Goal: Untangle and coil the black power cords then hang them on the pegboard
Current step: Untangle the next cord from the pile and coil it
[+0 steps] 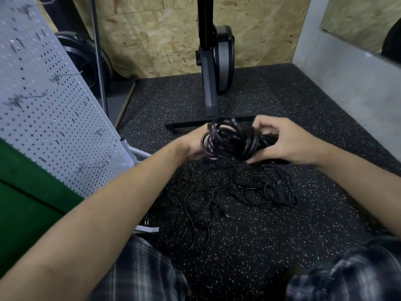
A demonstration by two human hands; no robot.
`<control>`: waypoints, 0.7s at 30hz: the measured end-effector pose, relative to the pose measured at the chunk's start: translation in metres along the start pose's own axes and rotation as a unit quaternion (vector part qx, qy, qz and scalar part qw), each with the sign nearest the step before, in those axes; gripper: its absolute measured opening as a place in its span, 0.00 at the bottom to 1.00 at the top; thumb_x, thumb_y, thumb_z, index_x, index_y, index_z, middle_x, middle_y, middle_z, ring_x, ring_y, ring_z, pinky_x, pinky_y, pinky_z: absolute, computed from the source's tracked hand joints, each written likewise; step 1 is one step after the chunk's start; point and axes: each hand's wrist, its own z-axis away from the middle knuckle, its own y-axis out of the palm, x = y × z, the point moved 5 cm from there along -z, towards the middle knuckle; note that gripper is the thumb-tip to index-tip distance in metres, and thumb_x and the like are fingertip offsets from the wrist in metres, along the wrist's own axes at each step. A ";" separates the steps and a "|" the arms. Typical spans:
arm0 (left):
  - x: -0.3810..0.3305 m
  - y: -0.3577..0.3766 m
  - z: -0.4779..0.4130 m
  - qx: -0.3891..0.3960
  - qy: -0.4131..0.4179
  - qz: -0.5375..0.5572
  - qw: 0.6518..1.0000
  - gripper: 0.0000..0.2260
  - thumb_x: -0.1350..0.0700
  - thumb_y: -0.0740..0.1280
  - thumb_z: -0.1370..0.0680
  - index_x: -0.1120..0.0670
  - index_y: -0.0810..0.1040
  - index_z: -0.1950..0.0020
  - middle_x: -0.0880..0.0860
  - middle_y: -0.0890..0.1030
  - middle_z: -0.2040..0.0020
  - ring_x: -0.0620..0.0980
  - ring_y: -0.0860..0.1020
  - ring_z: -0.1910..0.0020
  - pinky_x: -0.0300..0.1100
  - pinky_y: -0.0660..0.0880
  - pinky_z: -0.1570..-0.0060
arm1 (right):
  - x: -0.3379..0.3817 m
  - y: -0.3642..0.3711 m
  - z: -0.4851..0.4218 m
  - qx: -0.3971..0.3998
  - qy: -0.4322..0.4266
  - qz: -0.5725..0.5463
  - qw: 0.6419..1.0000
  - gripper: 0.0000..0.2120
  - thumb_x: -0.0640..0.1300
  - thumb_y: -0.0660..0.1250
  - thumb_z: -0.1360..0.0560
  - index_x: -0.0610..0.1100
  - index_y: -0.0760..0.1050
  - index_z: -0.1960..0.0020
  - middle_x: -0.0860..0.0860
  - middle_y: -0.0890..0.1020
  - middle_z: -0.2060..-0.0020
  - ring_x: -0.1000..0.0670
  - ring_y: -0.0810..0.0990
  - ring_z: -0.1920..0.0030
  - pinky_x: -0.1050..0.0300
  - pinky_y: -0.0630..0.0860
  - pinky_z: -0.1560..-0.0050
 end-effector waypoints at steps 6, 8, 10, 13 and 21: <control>0.031 0.008 -0.013 -0.082 -0.047 0.068 0.993 0.14 0.56 0.61 0.12 0.51 0.81 0.55 0.48 0.68 0.67 0.43 0.66 0.71 0.37 0.64 0.74 | -0.029 -0.017 -0.008 -0.133 0.051 -0.066 0.988 0.21 0.37 0.83 0.34 0.40 0.73 0.51 0.49 0.89 0.57 0.55 0.87 0.60 0.67 0.79 0.60; 0.032 0.010 -0.015 -0.117 -0.038 -0.053 0.991 0.09 0.57 0.60 0.12 0.51 0.81 0.44 0.50 0.73 0.64 0.44 0.70 0.72 0.38 0.66 0.74 | -0.044 -0.018 -0.011 -0.147 0.089 -0.046 0.984 0.22 0.41 0.85 0.35 0.41 0.75 0.50 0.51 0.89 0.57 0.56 0.87 0.59 0.63 0.80 0.56; 0.030 0.016 -0.015 -0.117 -0.027 -0.177 0.977 0.15 0.60 0.59 0.12 0.51 0.76 0.28 0.51 0.79 0.60 0.42 0.74 0.72 0.37 0.72 0.72 | -0.058 -0.020 -0.014 -0.163 0.123 -0.012 0.979 0.24 0.47 0.86 0.36 0.44 0.76 0.50 0.52 0.88 0.54 0.53 0.87 0.52 0.52 0.80 0.45; 0.021 0.023 -0.012 -0.138 -0.011 -0.283 0.949 0.16 0.61 0.60 0.14 0.51 0.77 0.28 0.51 0.82 0.62 0.40 0.76 0.73 0.36 0.74 0.69 | -0.065 -0.020 -0.014 -0.178 0.163 0.048 0.969 0.25 0.52 0.86 0.36 0.49 0.76 0.47 0.52 0.85 0.45 0.50 0.82 0.45 0.51 0.73 0.42; 0.000 0.035 -0.006 -0.170 0.041 -0.326 0.929 0.11 0.56 0.75 0.26 0.49 0.79 0.45 0.47 0.84 0.50 0.48 0.83 0.51 0.45 0.79 0.49 | -0.063 -0.022 -0.014 -0.184 0.118 0.101 0.971 0.32 0.49 0.83 0.31 0.56 0.76 0.30 0.57 0.80 0.43 0.55 0.75 0.39 0.59 0.66 0.37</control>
